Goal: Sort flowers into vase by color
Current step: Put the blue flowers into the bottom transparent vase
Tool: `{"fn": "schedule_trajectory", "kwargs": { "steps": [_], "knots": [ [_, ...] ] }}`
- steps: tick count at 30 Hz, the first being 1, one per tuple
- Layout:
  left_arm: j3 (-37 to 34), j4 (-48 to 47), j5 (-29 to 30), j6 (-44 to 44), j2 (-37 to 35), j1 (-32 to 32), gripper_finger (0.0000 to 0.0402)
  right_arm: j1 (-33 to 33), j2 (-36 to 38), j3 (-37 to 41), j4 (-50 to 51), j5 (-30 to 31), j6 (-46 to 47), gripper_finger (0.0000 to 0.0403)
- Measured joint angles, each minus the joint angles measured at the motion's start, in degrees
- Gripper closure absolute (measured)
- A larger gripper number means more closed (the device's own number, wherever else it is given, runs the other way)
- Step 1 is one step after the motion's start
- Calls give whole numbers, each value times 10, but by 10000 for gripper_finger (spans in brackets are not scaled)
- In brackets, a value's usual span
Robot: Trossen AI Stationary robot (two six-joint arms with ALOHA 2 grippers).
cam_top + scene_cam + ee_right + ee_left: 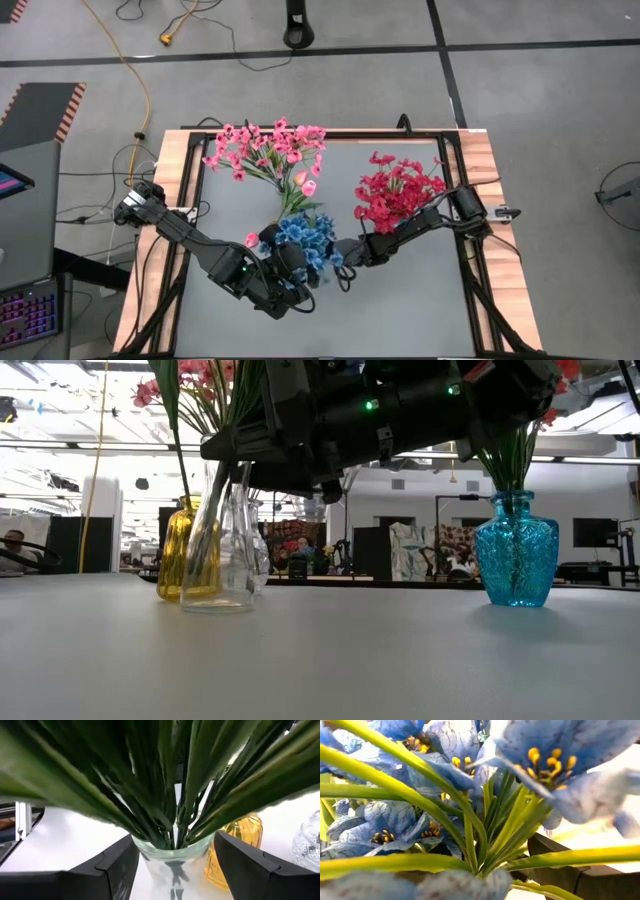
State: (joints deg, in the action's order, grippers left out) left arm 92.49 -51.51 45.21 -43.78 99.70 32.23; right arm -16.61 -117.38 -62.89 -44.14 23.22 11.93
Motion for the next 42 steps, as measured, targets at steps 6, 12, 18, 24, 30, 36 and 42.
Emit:
{"fn": "schedule_trajectory", "kwargs": {
  "steps": [6,12,18,24,30,36,42],
  "knots": [
    [0,0,0,0,0,0,196,3,0,0,0,-12,-18,122],
    [0,0,0,0,0,0,196,3,0,0,0,-13,-19,122],
    [0,0,0,0,0,0,196,1,-1,0,-6,-13,-34,122],
    [0,0,0,0,0,0,196,2,-1,0,-7,-25,-35,122],
    [0,2,0,0,0,0,196,0,-50,-21,-56,-33,-48,122],
    [0,10,-6,6,0,0,196,-9,-96,-70,-54,-25,-88,122],
    [0,14,-6,13,0,0,196,-10,-99,-85,-58,-6,-104,122]
  ]
}}
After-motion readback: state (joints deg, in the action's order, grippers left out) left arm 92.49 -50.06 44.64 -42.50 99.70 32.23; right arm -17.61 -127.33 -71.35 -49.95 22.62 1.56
